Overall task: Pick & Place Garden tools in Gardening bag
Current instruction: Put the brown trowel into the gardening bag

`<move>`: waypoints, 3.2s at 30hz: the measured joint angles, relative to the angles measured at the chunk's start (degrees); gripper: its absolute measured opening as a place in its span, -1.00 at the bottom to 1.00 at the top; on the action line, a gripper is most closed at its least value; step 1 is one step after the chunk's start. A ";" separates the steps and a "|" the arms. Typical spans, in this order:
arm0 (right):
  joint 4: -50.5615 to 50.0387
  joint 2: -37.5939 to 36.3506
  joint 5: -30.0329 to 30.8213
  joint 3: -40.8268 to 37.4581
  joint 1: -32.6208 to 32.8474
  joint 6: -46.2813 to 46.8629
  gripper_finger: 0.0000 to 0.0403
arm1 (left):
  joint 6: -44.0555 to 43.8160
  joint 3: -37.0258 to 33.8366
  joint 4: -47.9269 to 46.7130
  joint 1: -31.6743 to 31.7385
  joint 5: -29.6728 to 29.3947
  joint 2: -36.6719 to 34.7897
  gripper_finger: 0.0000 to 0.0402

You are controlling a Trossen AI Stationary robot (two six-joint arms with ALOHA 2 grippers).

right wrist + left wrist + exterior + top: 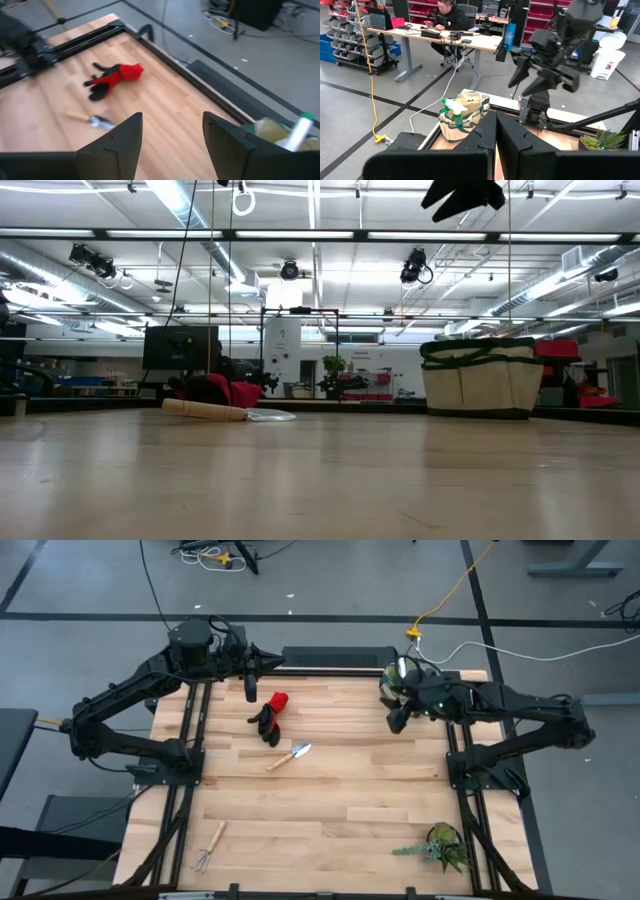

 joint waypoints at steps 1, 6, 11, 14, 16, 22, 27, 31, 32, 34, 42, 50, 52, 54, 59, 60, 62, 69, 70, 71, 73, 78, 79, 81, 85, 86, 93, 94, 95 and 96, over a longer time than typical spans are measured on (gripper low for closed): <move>0.00 0.00 -0.09 0.00 0.95 -0.01 0.03 | 0.00 0.00 0.00 0.00 0.00 0.00 -0.94; 0.27 -0.20 -2.60 -0.02 6.05 -0.21 0.03 | 0.02 0.00 0.00 0.01 0.00 0.00 -0.94; 1.00 -0.17 -6.11 -0.04 10.22 -0.10 0.03 | 0.04 0.00 0.29 0.02 0.00 0.00 -0.94; 1.47 -0.17 -7.95 -0.04 12.25 0.00 0.03 | 0.04 0.00 0.31 0.02 0.00 0.00 -0.94; 1.71 -0.17 -9.03 -0.04 13.57 0.02 0.03 | 0.06 0.00 0.31 0.02 0.00 0.00 -0.94; 1.73 -0.17 -9.16 -0.04 17.28 0.14 0.03 | 0.07 0.00 0.33 0.02 0.00 0.00 -0.94; 1.73 -0.16 -9.14 -0.04 18.93 0.00 0.03 | 0.07 0.00 0.35 0.02 0.00 0.00 -0.94; 1.73 -0.15 -9.08 -0.04 19.43 -0.54 0.03 | 0.04 0.00 0.37 0.02 0.00 0.00 -0.94; 1.73 -0.15 -9.07 -0.04 19.47 -0.65 0.03 | 0.06 0.00 0.37 0.01 0.00 0.00 -0.94; 1.73 -0.15 -9.07 -0.05 19.47 -0.61 0.03 | 0.05 0.00 0.37 0.01 0.00 0.00 -0.94; 1.73 -0.13 -9.01 -0.04 19.42 -0.37 0.03 | 0.04 0.00 -1.53 0.02 0.00 0.00 -0.94; 1.73 -0.13 -5.26 -0.07 19.39 -0.49 0.03 | -0.28 -0.01 -11.17 0.00 -0.05 0.13 -0.94; 1.73 -0.13 -4.08 -0.07 19.38 -0.51 0.03 | -0.35 -0.02 -12.25 0.00 -0.72 0.13 -0.94; 1.73 -0.11 -3.57 -0.04 19.38 -0.50 0.03 | -0.41 -0.02 -12.57 0.02 -1.22 0.13 -0.94; 1.72 -0.11 -3.04 -0.07 19.38 -0.50 0.03 | -1.09 -0.02 -12.99 0.01 -0.60 0.15 -0.94; 1.73 -0.11 -3.03 -0.07 19.39 -0.49 0.03 | -1.25 -0.02 -13.52 0.02 0.23 0.13 -0.94; 1.72 -0.11 -3.00 -0.07 19.40 -0.48 0.03 | -1.25 -0.02 -14.86 -0.03 1.82 0.13 -0.94; 1.70 -0.11 -2.93 -0.07 19.40 -0.48 0.03 | -3.41 -0.07 -19.18 -3.73 3.06 0.70 -0.94; 1.73 -0.06 -2.90 -0.07 19.37 -0.48 0.03 | -3.43 -0.07 -19.48 -4.48 2.62 0.66 -0.94; 1.71 -0.02 -2.59 -0.07 19.27 -0.48 0.03 | -3.44 -0.04 -20.09 -5.30 1.95 0.60 -0.94; 1.70 0.06 -2.50 -0.07 18.96 -0.48 0.03 | -3.43 -0.58 -21.03 -6.77 1.02 0.57 -0.94; 1.70 0.17 -2.49 -0.07 17.96 -0.48 0.03 | -5.00 -3.63 -21.33 -9.55 -0.25 0.59 -0.94; 1.70 0.17 -2.50 -0.07 17.75 -0.48 0.03 | -5.37 -4.41 -21.37 -9.92 -0.28 0.57 -0.94; 1.70 0.17 -2.52 -0.07 17.37 -0.48 0.03 | -6.11 -6.27 -21.52 -10.36 -0.37 0.58 -0.94; 1.70 0.17 -2.53 -0.07 16.72 -0.48 0.03 | -8.51 -10.65 -21.33 -11.02 -0.50 0.59 -0.94; 1.70 0.17 -2.54 -0.07 16.58 -0.48 0.03 | -9.36 -11.72 -21.29 -11.04 -0.48 0.61 -0.94; 1.70 0.17 -3.00 -0.07 15.77 -1.44 0.03 | -11.75 -16.64 -21.09 -11.22 1.34 0.61 -0.94; 1.70 0.17 -3.02 -0.07 15.74 -1.49 0.03 | -11.09 -17.20 -21.07 -11.34 1.73 0.61 -0.94; 1.70 0.17 -3.01 -0.07 15.71 -1.51 0.03 | -10.53 -17.60 -21.16 -11.39 1.75 0.61 -0.94; 1.70 0.17 -3.02 -0.07 15.72 -1.52 0.03 | -9.98 -17.99 -21.09 -11.44 1.87 0.61 -0.94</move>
